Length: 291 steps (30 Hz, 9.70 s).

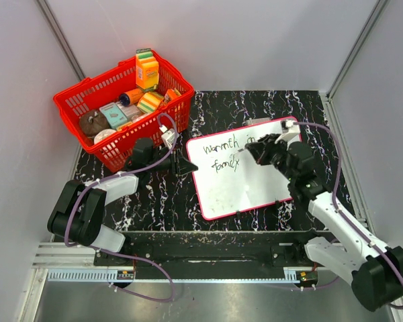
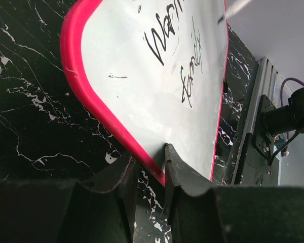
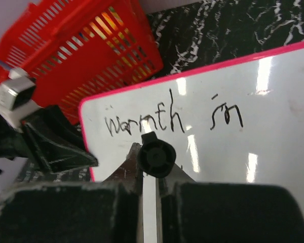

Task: Write a sentence on the whiteboard
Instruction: Write with the whiteboard marker on the whiteboard.

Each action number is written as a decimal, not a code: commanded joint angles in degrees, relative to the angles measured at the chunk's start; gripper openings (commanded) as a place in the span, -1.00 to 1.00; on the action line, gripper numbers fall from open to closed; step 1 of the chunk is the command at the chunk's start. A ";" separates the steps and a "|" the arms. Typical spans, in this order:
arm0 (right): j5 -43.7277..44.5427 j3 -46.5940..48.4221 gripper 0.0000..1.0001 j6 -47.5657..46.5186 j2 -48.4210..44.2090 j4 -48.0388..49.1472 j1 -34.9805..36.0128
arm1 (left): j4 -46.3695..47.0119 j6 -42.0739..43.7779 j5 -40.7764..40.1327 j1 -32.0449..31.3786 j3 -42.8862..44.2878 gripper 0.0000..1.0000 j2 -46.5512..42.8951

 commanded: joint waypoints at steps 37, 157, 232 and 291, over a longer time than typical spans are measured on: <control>-16.07 -3.11 -1.00 1.33 -19.65 -11.42 -20.33 | 11.95 -8.50 -7.59 -3.74 -12.98 0.94 -15.47; 16.18 -0.74 -1.00 -9.39 -5.41 -3.41 5.60 | 3.19 -0.62 4.46 1.09 -7.89 -1.00 0.26; 19.34 -1.00 -1.00 -7.90 -7.79 -5.62 5.60 | 3.02 -0.53 4.54 1.09 -7.71 -1.00 0.43; 21.81 1.02 -1.00 -7.55 -5.15 -5.18 5.60 | 2.84 -0.35 4.46 1.09 -7.54 -1.00 0.69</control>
